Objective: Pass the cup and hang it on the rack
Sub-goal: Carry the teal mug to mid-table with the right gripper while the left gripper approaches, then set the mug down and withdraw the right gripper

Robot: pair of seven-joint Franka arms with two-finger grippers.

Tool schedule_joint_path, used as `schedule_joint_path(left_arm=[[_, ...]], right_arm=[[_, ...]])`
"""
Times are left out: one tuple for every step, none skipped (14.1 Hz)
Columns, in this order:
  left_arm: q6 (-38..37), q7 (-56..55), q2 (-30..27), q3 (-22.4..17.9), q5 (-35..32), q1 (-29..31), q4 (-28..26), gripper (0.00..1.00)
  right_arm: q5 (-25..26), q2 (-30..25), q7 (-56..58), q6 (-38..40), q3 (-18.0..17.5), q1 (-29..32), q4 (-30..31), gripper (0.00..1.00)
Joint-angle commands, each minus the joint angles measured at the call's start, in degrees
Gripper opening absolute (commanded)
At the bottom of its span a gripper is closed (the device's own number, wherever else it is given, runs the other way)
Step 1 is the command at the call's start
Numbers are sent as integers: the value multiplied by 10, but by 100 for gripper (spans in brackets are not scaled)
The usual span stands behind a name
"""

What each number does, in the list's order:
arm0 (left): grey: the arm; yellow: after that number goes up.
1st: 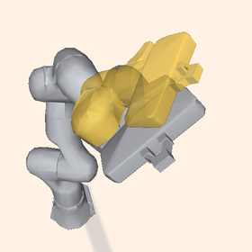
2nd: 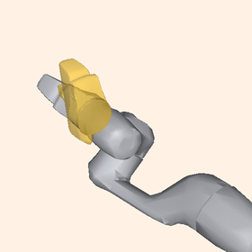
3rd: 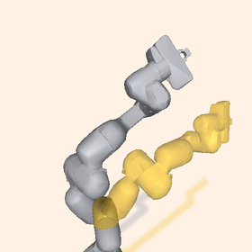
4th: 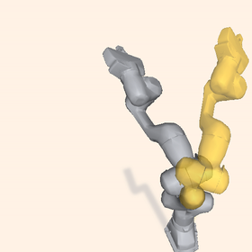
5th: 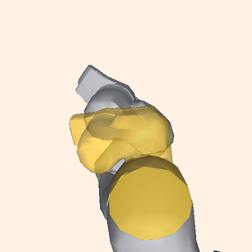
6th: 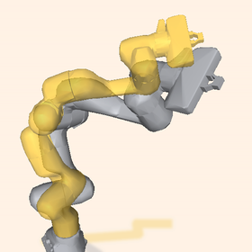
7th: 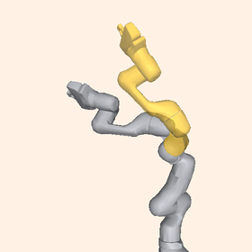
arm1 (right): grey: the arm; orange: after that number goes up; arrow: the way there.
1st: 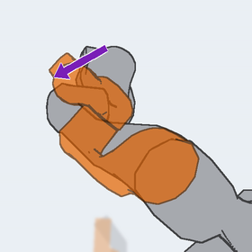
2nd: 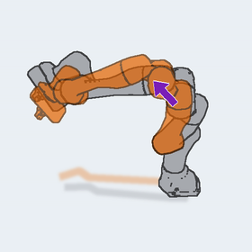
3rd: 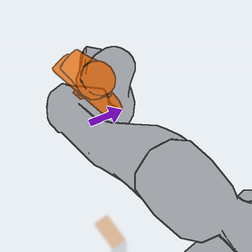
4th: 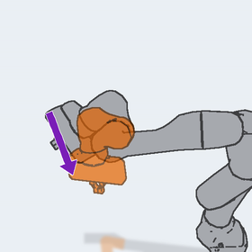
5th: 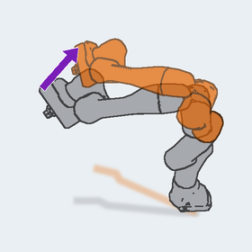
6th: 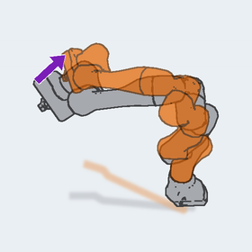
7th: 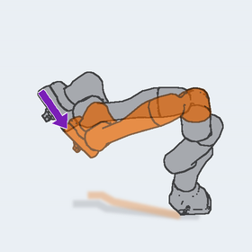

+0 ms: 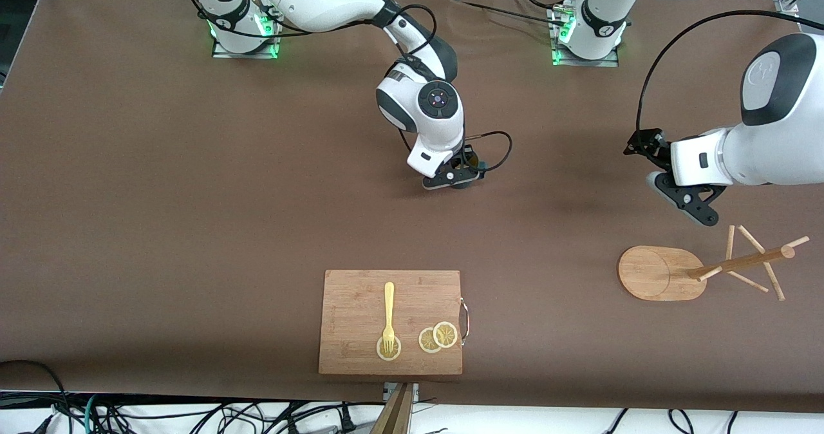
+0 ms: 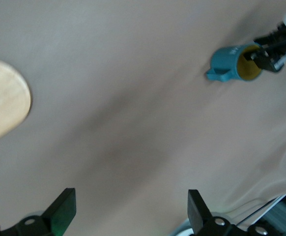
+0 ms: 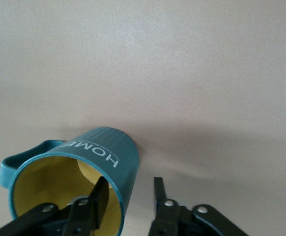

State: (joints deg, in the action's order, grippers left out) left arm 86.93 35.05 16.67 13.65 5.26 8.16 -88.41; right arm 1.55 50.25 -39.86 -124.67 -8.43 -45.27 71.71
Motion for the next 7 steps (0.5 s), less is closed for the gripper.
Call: schedule_joint_path(left_arm=[[66, 123, -9, -2, 23, 0, -50, 100], [94, 164, -13, -2, 46, 0, -73, 100], [117, 208, -14, -2, 71, 2, -92, 100], [139, 248, -15, -3, 100, 4, -114, 100], [169, 289, -21, -3, 119, 4, -138, 100], [197, 329, -30, -2, 124, 4, -160, 100], [219, 362, -37, -2, 128, 4, -177, 100]], right_arm=[[-1, -12, 0, 31, -4, 4, -13, 50], [-7, -25, 2, 49, -4, 7, -13, 52], [-22, -43, 3, 59, -4, 14, -13, 58], [-48, -64, 2, 71, -5, 24, -13, 85], [-71, -86, 3, 91, -2, 32, -13, 100], [-87, -112, 1, 114, -2, 49, -13, 100], [-90, -140, 1, 133, -1, 65, -12, 100]])
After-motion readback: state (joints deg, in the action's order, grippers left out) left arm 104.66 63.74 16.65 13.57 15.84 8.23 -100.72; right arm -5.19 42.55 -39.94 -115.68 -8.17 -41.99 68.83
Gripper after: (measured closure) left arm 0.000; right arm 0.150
